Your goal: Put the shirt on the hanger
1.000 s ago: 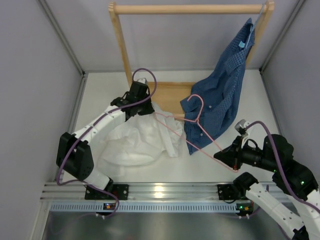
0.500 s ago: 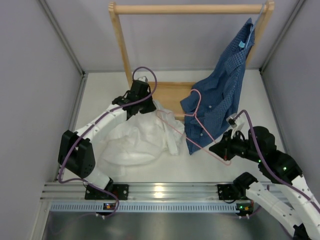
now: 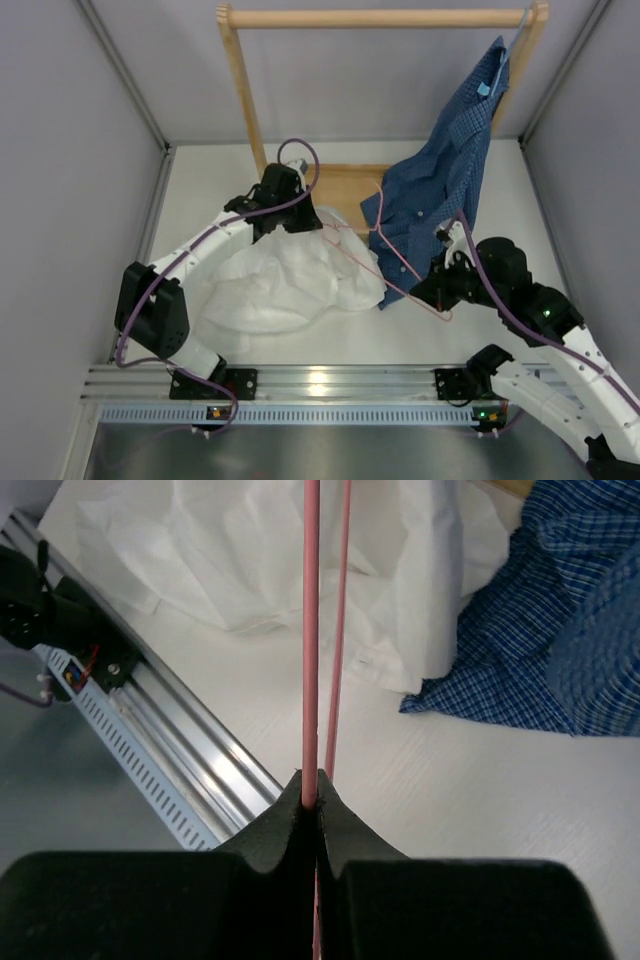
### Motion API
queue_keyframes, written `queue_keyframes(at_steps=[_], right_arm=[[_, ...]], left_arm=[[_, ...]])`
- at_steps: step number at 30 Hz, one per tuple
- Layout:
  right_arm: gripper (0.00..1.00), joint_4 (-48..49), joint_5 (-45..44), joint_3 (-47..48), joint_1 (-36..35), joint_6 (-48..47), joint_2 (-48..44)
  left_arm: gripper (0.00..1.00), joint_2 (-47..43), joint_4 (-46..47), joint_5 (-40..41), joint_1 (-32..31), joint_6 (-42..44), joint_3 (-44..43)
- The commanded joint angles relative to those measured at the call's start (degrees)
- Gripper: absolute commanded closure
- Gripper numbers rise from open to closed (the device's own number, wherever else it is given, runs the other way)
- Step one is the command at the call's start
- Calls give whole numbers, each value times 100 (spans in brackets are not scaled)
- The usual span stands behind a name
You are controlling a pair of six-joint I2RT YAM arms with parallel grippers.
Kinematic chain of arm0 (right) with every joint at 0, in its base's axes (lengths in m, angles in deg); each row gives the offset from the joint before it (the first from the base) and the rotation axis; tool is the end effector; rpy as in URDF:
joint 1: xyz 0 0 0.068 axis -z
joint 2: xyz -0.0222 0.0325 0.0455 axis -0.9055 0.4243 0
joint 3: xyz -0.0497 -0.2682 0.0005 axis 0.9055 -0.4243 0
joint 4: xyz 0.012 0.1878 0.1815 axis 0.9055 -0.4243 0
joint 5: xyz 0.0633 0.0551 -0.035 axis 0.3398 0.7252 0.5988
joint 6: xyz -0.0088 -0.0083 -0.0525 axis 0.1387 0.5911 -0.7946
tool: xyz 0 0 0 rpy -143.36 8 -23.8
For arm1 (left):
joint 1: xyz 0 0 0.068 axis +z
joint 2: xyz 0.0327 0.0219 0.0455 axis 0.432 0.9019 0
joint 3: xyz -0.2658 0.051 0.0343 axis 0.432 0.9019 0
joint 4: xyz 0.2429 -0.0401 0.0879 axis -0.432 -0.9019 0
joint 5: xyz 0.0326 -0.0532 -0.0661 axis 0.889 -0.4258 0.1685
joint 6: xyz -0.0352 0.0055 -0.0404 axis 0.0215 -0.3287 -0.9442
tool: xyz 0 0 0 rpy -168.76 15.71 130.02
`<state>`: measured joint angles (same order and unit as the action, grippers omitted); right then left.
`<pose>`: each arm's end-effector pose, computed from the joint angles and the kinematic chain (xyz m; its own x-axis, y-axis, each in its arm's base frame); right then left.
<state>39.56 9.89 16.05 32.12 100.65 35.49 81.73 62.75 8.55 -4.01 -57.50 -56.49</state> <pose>0.0965 0.0745 0.3211 -0.6247 -0.1196 -0.7716 -0.5875 0.7229 0.3636 0.2999 -0.1763 0.2820 -0.8108 -0.1592 -0.5632 0.1644 0.8616 -0.4802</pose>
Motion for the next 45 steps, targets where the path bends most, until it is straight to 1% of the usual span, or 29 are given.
queue_keyframes(at_steps=[1,2,3,5,6,9,11,12,13,15,16,18,20,23,24,25,27,29,30,32,33,35,38,43,45], right_arm=[[100,890,1138,-102,34,-148,79],[100,1039,1166,-181,34,-86,10],[100,1432,1209,-373,34,-25,-52],[100,1855,1288,-559,34,239,-175],[100,2301,1506,-743,34,318,-202],[100,2902,1622,-981,34,652,-167],[100,3447,1868,-1061,34,653,69],[100,3823,2234,-1113,26,618,262],[100,3966,2386,-1122,34,591,377],[100,4177,2423,-1105,26,573,579],[100,4465,2458,-1114,25,591,754],[100,4887,2571,-1114,-9,748,931],[100,5276,2633,-1035,-158,793,1247],[100,5242,2388,-597,-667,513,1660],[100,5233,2161,-534,-965,329,1827],[100,5259,2011,-473,-1098,266,1898],[100,5504,1546,-463,-1379,231,1986],[100,5907,1255,-638,-1477,248,1978],[100,6057,1184,-717,-1538,292,1943],[100,6382,1026,-1032,-1574,380,1829],[100,6715,999,-1130,-1583,450,1741],[100,6989,990,-1350,-1583,520,1705],[100,7113,946,-1377,-1635,591,1749],[100,7289,894,-1316,-1890,591,2039],[100,7359,850,-1237,-1969,600,2214]], left_arm=[[100,-524,178,-872,-150,548,27],[100,-595,116,-952,-186,696,36],[100,-787,-23,-1074,-238,767,62],[100,-1008,-165,-1049,-405,899,159],[100,-1235,-287,-1006,-458,917,203],[100,-1544,-481,-1031,-502,988,256],[100,-1833,-657,-1251,-634,1127,230],[100,-1913,-875,-1286,-791,1163,143],[100,-2044,-991,-1269,-888,1268,90],[100,-2168,-1193,-1138,-1230,1322,-16],[100,-2204,-1281,-1033,-1354,1330,-95],[100,-2274,-1501,-708,-1617,1322,-192],[100,-2257,-1728,-313,-1741,1278,-376],[100,-2213,-2001,92,-1829,1199,-675],[100,-2213,-2046,163,-1882,1190,-737],[100,-2221,-2090,259,-1908,1146,-807],[100,-2239,-2283,724,-1953,1094,-983],[100,-2257,-2528,1452,-1953,918,-1167],[100,-2265,-2782,2161,-1953,839,-1211],[100,-2397,-2925,2658,-1953,654,-1247],[100,-2441,-2995,2877,-1953,628,-1256],[100,-2511,-3083,2958,-1953,636,-1291],[100,-2372,-3382,2951,-1953,715,-1458],[100,-2204,-3391,2309,-2005,1040,-1607],[100,-2169,-3374,1827,-2084,1206,-1704]])
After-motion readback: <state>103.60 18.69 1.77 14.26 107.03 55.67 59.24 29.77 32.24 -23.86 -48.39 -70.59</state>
